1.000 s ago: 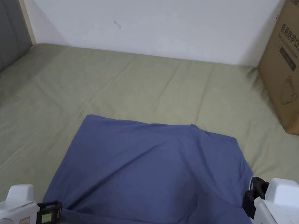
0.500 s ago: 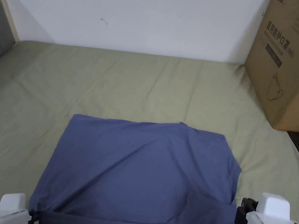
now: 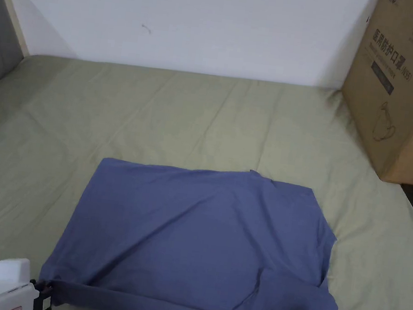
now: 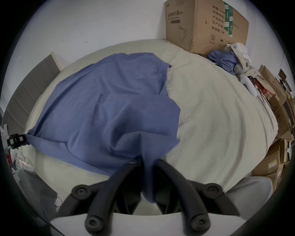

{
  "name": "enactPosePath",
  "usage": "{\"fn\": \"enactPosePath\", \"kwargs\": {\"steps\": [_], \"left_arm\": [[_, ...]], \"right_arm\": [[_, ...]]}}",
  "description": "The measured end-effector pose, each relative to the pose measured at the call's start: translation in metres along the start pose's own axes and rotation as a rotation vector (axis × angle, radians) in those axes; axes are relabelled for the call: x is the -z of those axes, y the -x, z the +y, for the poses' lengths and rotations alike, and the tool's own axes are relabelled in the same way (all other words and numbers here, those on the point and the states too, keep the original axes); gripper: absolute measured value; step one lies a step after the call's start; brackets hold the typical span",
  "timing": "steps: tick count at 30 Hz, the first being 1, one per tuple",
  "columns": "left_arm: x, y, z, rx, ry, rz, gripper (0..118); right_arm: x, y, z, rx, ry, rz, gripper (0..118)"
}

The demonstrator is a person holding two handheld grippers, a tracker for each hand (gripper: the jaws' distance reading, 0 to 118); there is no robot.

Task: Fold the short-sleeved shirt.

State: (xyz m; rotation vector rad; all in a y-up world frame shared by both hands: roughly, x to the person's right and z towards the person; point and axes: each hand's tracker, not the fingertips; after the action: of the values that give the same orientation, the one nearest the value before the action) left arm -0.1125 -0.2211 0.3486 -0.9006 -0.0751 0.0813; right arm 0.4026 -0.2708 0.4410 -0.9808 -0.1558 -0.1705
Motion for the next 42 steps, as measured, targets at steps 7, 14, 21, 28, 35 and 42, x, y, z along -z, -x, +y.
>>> {"fn": "enactPosePath", "kwargs": {"steps": [7,14,21,28,35,42], "left_arm": [[-0.001,0.000,0.015,-0.041,-0.026,-0.001,3],[0.011,-0.008,0.062,-0.046,-0.076,-0.008,3],[0.052,-0.018,0.113,-0.008,-0.069,0.004,3],[0.124,-0.028,0.143,0.066,0.037,0.046,3],[0.170,-0.034,0.138,0.058,0.149,0.083,18],[0.138,-0.032,0.141,0.012,0.039,0.126,96]], "right_arm": [[-0.033,0.002,0.026,-0.032,-0.136,0.003,5],[-0.040,0.007,0.081,-0.049,-0.220,0.011,5],[-0.014,0.011,0.136,-0.067,-0.232,-0.006,5],[0.050,0.013,0.177,-0.105,-0.146,-0.058,5],[0.105,0.017,0.175,-0.121,0.009,-0.106,6],[0.091,0.015,0.160,-0.120,-0.064,-0.132,76]]}}
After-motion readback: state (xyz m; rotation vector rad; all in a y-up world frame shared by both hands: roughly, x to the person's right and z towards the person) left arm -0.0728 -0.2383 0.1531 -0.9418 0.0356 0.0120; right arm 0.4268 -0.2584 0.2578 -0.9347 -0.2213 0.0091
